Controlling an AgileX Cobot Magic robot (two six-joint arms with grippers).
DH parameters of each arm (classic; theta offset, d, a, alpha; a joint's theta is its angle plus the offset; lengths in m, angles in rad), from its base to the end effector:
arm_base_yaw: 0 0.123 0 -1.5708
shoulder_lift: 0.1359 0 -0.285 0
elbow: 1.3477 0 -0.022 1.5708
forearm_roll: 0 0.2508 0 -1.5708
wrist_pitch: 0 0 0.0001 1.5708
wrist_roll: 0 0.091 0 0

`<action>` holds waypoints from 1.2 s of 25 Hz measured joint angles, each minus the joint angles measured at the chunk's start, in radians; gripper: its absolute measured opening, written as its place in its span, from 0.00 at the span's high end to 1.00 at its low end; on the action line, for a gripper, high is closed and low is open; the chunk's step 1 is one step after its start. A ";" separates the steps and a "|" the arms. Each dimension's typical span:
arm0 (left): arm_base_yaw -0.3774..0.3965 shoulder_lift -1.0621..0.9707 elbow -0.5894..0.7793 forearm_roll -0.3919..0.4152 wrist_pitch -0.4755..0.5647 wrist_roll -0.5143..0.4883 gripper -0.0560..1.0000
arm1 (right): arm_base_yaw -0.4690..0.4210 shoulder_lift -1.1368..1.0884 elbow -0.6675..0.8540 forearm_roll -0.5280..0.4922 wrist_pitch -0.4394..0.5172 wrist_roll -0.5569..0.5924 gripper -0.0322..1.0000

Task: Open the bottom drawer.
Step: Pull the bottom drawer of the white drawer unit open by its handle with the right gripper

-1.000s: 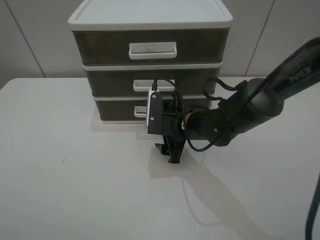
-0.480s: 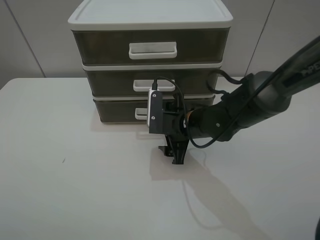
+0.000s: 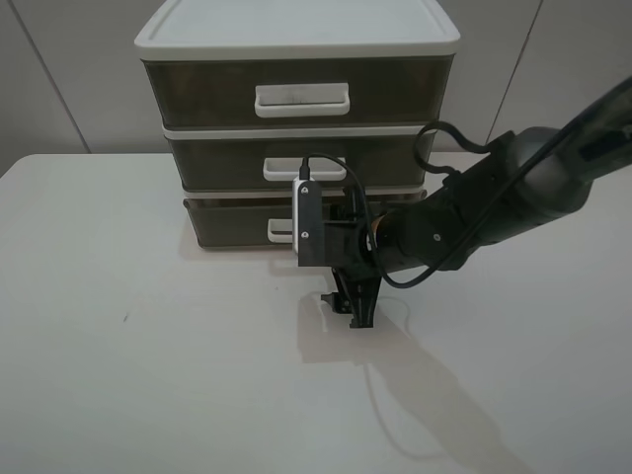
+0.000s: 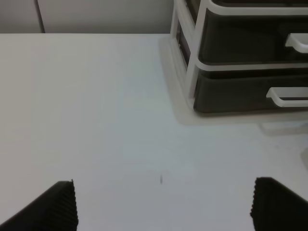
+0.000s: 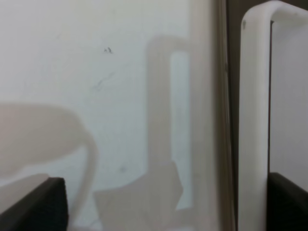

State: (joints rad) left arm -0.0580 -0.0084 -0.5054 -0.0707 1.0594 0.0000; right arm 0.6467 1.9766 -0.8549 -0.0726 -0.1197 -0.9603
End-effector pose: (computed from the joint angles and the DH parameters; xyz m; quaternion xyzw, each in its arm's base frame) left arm -0.0071 -0.0052 0.2790 0.0262 0.8483 -0.0506 0.5264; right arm 0.2784 0.2112 0.0907 -0.7056 0.6312 -0.0577 0.3168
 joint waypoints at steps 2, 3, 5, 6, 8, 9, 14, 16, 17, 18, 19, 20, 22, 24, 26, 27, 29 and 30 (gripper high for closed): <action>0.000 0.000 0.000 0.000 0.000 0.000 0.24 | 0.000 -0.001 -0.001 -0.001 0.005 -0.001 0.21; 0.000 0.000 0.000 0.000 0.000 0.000 0.24 | 0.000 -0.002 -0.001 -0.002 0.007 -0.001 0.21; 0.000 0.000 0.000 0.000 0.000 0.000 0.24 | 0.000 -0.002 -0.003 -0.011 0.009 -0.002 0.21; 0.000 0.000 0.000 0.000 0.000 0.000 0.24 | 0.000 -0.003 -0.003 -0.017 0.010 -0.002 0.21; 0.000 0.000 0.000 0.000 0.000 0.000 0.24 | 0.000 -0.003 -0.003 -0.022 0.012 -0.002 0.21; 0.000 0.000 0.000 0.000 0.000 0.000 0.24 | 0.000 -0.003 -0.006 -0.022 0.021 -0.002 0.21; 0.000 0.000 0.000 0.000 0.000 0.000 0.24 | 0.000 -0.003 -0.059 -0.028 0.126 -0.002 0.21; 0.000 0.000 0.000 0.000 0.000 0.000 0.24 | 0.000 -0.003 -0.073 -0.034 0.158 -0.002 0.21; 0.000 0.000 0.000 0.000 0.000 0.000 0.24 | 0.000 -0.001 -0.076 -0.036 0.167 -0.002 0.21; 0.000 0.000 0.000 0.000 0.000 0.000 0.24 | 0.000 0.002 -0.079 -0.039 0.171 -0.002 0.21; 0.000 0.000 0.000 0.000 0.000 0.000 0.24 | 0.000 0.003 -0.080 -0.044 0.174 -0.002 0.21; 0.000 0.000 0.000 0.000 0.000 0.000 0.24 | 0.000 0.003 -0.080 -0.050 0.174 -0.002 0.21; 0.000 0.000 0.000 0.000 0.000 0.000 0.24 | 0.000 0.003 -0.080 -0.056 0.178 -0.002 0.21; 0.000 0.000 0.000 0.000 0.000 0.000 0.24 | 0.000 0.003 -0.085 -0.057 0.188 -0.002 0.21; 0.000 0.000 0.000 0.000 0.000 0.000 0.24 | 0.000 0.003 -0.090 -0.058 0.205 -0.002 0.21; 0.000 0.000 0.000 0.000 0.000 0.000 0.24 | 0.000 0.003 -0.092 -0.058 0.213 -0.002 0.21; 0.000 0.000 0.000 0.000 0.000 0.000 0.24 | 0.000 0.000 -0.092 -0.060 0.225 -0.002 0.21; 0.000 0.000 0.000 0.000 0.000 0.000 0.24 | 0.000 -0.004 -0.092 -0.063 0.236 -0.002 0.21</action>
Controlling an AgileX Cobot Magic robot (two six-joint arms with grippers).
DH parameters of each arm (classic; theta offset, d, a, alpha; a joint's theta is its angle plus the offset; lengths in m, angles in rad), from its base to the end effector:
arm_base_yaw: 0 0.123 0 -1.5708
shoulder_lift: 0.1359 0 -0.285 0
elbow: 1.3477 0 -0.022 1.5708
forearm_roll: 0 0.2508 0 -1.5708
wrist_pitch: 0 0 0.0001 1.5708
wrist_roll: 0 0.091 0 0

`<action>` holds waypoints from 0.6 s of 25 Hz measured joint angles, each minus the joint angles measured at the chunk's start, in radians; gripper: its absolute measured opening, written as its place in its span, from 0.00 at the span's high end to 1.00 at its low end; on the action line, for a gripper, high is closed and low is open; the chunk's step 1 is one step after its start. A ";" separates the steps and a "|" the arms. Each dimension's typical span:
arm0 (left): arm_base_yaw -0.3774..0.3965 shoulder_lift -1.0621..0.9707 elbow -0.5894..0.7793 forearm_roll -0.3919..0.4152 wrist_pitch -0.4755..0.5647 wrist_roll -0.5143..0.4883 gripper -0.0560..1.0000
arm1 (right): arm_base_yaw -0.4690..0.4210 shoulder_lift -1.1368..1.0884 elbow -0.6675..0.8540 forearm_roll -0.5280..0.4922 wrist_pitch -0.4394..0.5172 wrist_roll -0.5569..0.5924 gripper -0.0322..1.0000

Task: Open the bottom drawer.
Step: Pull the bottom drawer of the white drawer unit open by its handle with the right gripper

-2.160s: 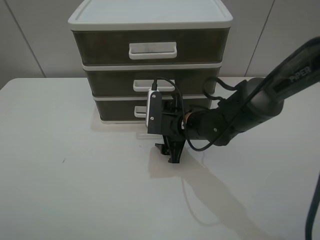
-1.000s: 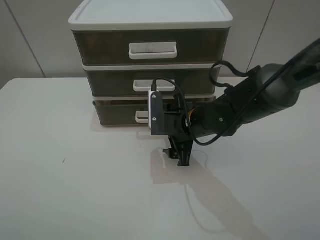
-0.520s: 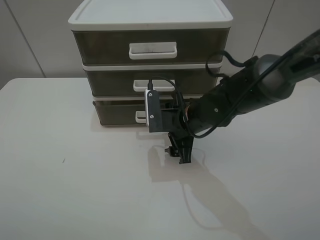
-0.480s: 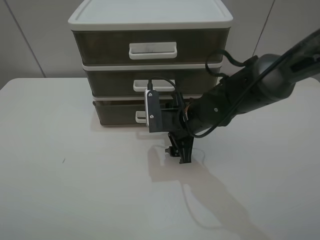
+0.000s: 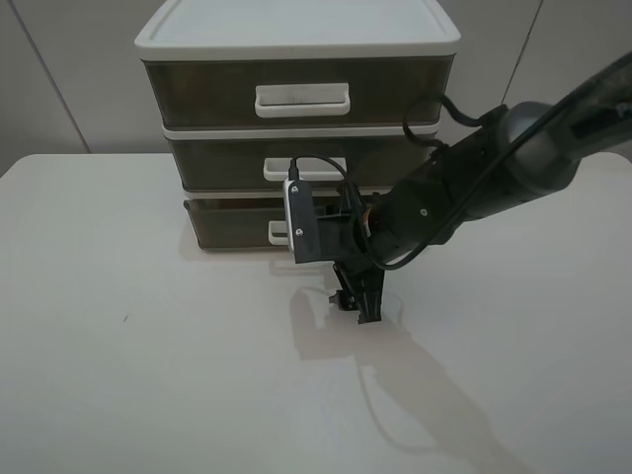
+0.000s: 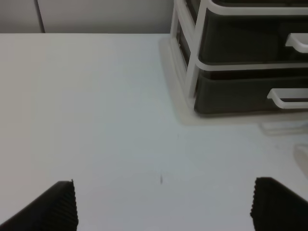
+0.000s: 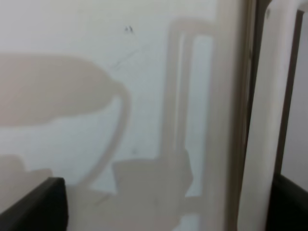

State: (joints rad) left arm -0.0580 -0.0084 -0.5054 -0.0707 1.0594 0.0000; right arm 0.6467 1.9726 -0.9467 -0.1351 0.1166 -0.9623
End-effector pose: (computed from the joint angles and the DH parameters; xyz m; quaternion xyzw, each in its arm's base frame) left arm -0.0071 -0.0052 0.2790 0.0262 0.8483 -0.0506 0.5264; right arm 0.2856 0.2138 0.0993 -0.7387 0.6238 -0.0643 0.2473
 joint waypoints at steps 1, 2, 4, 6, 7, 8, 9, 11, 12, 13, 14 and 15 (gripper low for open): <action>0.000 0.000 0.000 0.000 0.000 0.000 0.24 | 0.000 -0.006 0.000 -0.002 0.012 0.000 0.21; 0.000 0.000 0.000 0.000 0.000 0.000 0.24 | 0.001 -0.008 0.000 -0.010 0.023 0.000 0.21; 0.000 0.000 0.000 0.000 0.000 0.000 0.24 | 0.003 -0.014 -0.003 -0.016 0.049 0.000 0.21; 0.000 0.000 0.000 0.000 0.000 0.000 0.24 | 0.003 -0.016 -0.012 -0.017 0.077 -0.003 0.21; 0.000 0.000 0.000 0.000 0.000 0.000 0.24 | 0.003 -0.017 -0.013 -0.019 0.087 -0.003 0.21; 0.000 0.000 0.000 0.000 0.000 0.000 0.24 | 0.004 -0.017 -0.014 -0.019 0.094 -0.003 0.21; 0.000 0.000 0.000 0.000 0.000 0.000 0.24 | 0.005 -0.017 -0.015 -0.019 0.101 -0.003 0.21; 0.000 0.000 0.000 0.000 0.000 0.000 0.24 | 0.008 -0.018 -0.016 -0.022 0.110 -0.004 0.21; 0.000 0.000 0.000 0.000 0.000 0.000 0.24 | 0.008 -0.018 -0.018 -0.023 0.115 -0.004 0.21; 0.000 0.000 0.000 0.000 0.000 0.000 0.24 | 0.008 -0.018 -0.018 -0.023 0.121 -0.004 0.21; 0.000 0.000 0.000 0.000 0.000 0.000 0.24 | 0.008 -0.018 -0.020 -0.024 0.127 -0.004 0.21; 0.000 0.000 0.000 0.000 0.000 0.000 0.24 | 0.008 -0.018 -0.023 -0.024 0.134 -0.004 0.21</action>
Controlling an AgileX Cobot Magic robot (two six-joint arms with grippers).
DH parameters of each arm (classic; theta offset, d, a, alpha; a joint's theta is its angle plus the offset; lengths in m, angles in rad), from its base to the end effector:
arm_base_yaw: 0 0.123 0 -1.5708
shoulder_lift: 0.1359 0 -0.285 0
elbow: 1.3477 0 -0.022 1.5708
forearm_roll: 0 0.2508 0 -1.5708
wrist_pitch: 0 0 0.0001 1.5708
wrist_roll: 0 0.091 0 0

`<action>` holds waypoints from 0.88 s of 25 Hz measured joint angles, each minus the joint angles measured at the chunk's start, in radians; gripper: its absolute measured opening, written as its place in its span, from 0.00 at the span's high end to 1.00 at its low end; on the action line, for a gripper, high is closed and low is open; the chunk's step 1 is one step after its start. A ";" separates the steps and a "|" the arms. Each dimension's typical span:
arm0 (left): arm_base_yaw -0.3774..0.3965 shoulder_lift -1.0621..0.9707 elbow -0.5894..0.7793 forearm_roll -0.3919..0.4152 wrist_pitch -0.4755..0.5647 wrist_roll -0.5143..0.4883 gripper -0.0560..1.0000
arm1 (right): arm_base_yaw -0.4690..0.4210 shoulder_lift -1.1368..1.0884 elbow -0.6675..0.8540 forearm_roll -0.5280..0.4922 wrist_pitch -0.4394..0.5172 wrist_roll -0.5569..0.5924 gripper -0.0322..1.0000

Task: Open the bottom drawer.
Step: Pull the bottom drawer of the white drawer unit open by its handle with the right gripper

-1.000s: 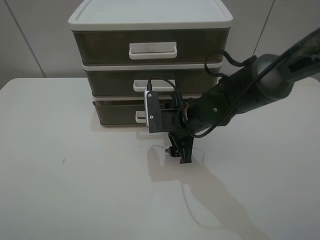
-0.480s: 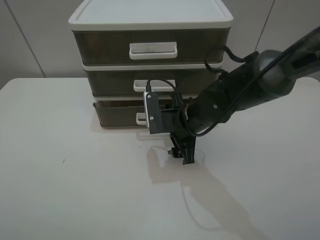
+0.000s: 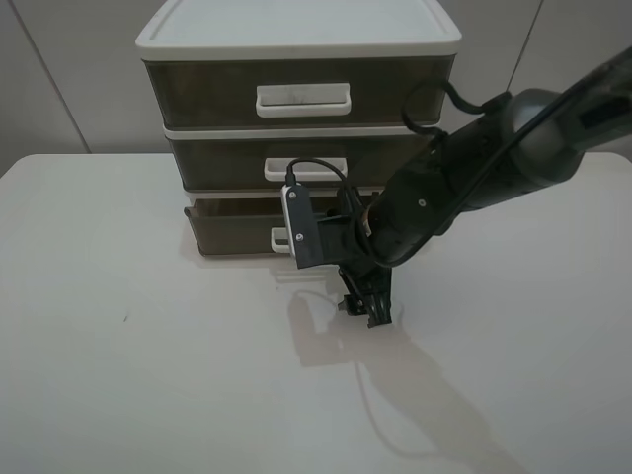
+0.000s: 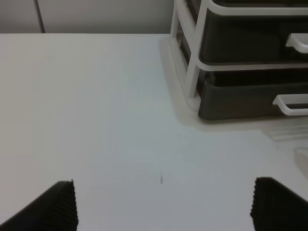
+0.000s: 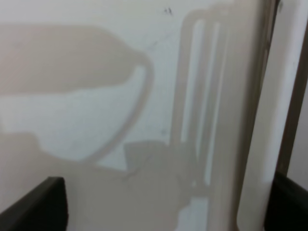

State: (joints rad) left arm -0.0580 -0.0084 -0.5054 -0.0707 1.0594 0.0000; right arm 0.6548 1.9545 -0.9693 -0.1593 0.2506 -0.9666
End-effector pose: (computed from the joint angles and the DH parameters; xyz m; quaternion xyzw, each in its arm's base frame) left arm -0.0071 -0.0052 0.2790 0.0262 0.8483 -0.0506 0.5264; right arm 0.2817 0.2118 0.1051 -0.7555 0.6199 -0.0674 0.2008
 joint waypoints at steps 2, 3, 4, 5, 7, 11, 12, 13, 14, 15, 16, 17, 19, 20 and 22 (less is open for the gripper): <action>0.000 0.000 0.000 0.000 0.000 0.000 0.24 | 0.000 0.000 0.000 -0.003 0.007 0.000 0.21; 0.000 0.000 0.000 0.000 0.000 0.000 0.24 | 0.000 0.000 -0.001 -0.003 0.009 -0.001 0.21; 0.000 0.000 0.000 0.000 0.000 0.000 0.24 | 0.001 0.000 -0.001 -0.003 0.012 -0.004 0.21; 0.000 0.000 0.000 0.000 0.000 0.000 0.24 | 0.001 0.000 -0.003 -0.003 0.016 -0.004 0.21; 0.000 0.000 0.000 0.000 0.000 0.000 0.24 | 0.001 -0.001 -0.004 -0.003 0.024 -0.005 0.21; 0.000 0.000 0.000 0.000 0.000 0.000 0.24 | 0.001 -0.015 -0.007 -0.003 0.066 -0.007 0.21; 0.000 0.000 0.000 0.000 0.000 0.000 0.24 | 0.003 -0.021 -0.005 -0.005 0.075 -0.011 0.21; 0.000 0.000 0.000 0.000 0.000 0.000 0.24 | 0.003 -0.027 -0.004 -0.005 0.084 -0.011 0.21; 0.000 0.000 0.000 0.000 0.000 0.000 0.24 | 0.003 -0.032 -0.004 -0.005 0.091 -0.011 0.21; 0.000 0.000 0.000 0.000 0.000 0.000 0.24 | 0.003 -0.037 -0.004 -0.005 0.097 -0.012 0.21; 0.000 0.000 0.000 0.000 0.000 0.000 0.24 | 0.003 -0.040 -0.004 -0.003 0.104 -0.012 0.21; 0.000 0.000 0.000 0.000 0.000 0.000 0.24 | 0.004 -0.043 -0.004 -0.002 0.107 -0.014 0.21; 0.000 0.000 0.000 0.000 0.000 0.000 0.24 | 0.013 -0.046 -0.004 -0.003 0.123 -0.014 0.21; 0.000 0.000 0.000 0.000 0.000 0.000 0.24 | 0.017 -0.048 -0.004 -0.003 0.139 -0.014 0.21; 0.000 0.000 0.000 0.000 0.000 0.000 0.24 | 0.027 -0.050 -0.004 -0.003 0.153 -0.013 0.21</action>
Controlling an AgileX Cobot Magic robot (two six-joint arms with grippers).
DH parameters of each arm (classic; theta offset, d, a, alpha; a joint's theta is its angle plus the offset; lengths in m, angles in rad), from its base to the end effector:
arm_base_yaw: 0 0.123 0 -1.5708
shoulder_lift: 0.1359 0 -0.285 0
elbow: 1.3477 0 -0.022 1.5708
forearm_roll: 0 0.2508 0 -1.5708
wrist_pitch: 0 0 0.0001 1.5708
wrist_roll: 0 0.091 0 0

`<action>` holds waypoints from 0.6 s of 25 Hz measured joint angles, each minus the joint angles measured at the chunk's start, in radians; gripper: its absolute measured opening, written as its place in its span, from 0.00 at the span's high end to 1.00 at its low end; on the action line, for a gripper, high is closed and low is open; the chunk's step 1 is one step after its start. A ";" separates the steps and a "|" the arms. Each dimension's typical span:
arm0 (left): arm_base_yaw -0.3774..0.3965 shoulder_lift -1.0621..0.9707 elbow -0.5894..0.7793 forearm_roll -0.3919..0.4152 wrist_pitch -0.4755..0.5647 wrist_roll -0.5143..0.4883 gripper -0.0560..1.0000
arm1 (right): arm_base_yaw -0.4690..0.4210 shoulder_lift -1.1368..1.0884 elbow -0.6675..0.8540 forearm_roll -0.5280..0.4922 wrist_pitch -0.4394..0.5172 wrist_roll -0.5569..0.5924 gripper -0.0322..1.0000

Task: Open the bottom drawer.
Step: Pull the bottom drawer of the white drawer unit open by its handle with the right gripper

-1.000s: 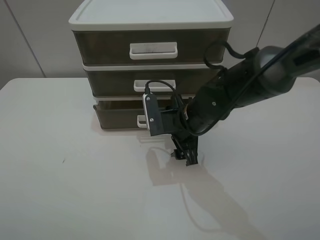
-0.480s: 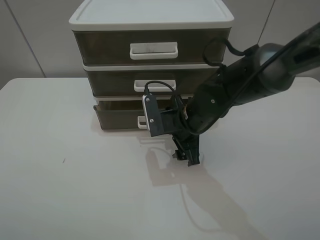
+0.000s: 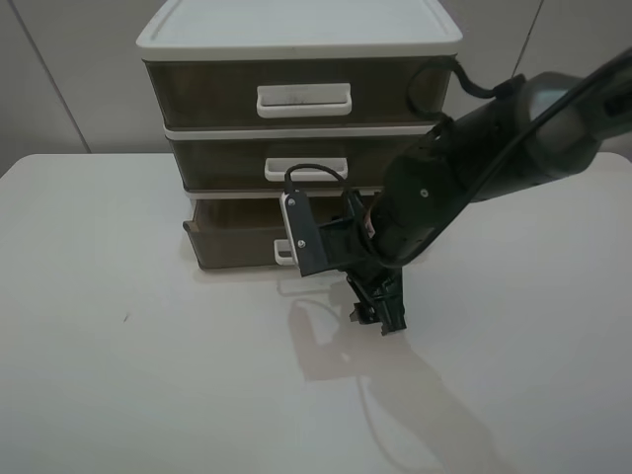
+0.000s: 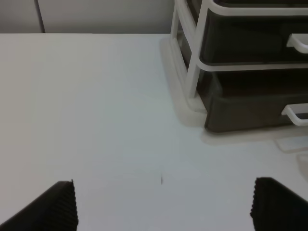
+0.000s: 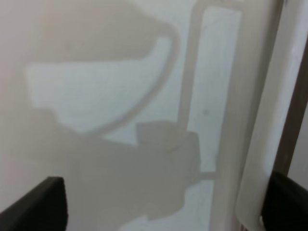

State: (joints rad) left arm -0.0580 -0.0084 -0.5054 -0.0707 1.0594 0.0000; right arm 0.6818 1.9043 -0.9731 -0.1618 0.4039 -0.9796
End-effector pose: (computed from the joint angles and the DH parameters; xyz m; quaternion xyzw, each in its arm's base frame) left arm -0.0071 -0.0052 0.2790 0.0262 0.8483 -0.0506 0.5264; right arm 0.2685 0.2105 0.1183 -0.7724 0.6130 -0.0666 0.1520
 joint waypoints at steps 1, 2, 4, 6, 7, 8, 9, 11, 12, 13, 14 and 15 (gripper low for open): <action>0.000 0.000 0.000 0.000 0.000 0.000 0.24 | 0.004 -0.001 0.000 0.004 0.008 0.002 0.21; 0.000 0.000 0.000 0.000 0.000 0.000 0.24 | 0.008 -0.003 0.000 0.008 0.014 0.002 0.21; 0.000 0.000 0.000 0.000 0.000 0.000 0.24 | 0.020 -0.004 0.000 0.011 0.033 0.003 0.21; 0.000 0.000 0.000 0.000 0.000 0.000 0.24 | 0.023 -0.008 0.000 0.016 0.055 0.006 0.21; 0.000 0.000 0.000 0.000 0.000 0.000 0.24 | 0.026 -0.008 0.000 0.020 0.058 0.006 0.21; 0.000 0.000 0.000 0.000 0.000 0.000 0.24 | 0.032 -0.008 0.000 0.022 0.062 0.006 0.21; 0.000 0.000 0.000 0.000 0.000 0.000 0.24 | 0.034 -0.008 0.000 0.026 0.077 0.007 0.21; 0.000 0.000 0.000 0.000 0.000 0.000 0.24 | 0.037 -0.009 0.000 0.034 0.085 0.007 0.21; 0.000 0.000 0.000 0.000 0.000 0.000 0.24 | 0.038 -0.009 0.000 0.034 0.087 0.007 0.21; 0.000 0.000 0.000 0.000 0.000 0.000 0.24 | 0.041 -0.009 0.000 0.035 0.096 0.008 0.21; 0.000 0.000 0.000 0.000 0.000 0.000 0.24 | 0.045 -0.009 0.000 0.037 0.102 0.009 0.21; 0.000 0.000 0.000 0.000 0.000 0.000 0.24 | 0.048 -0.010 0.000 0.041 0.111 0.010 0.21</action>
State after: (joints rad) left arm -0.0580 -0.0084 -0.5054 -0.0707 1.0594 0.0000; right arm 0.7299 1.8947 -0.9731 -0.1210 0.5152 -0.9696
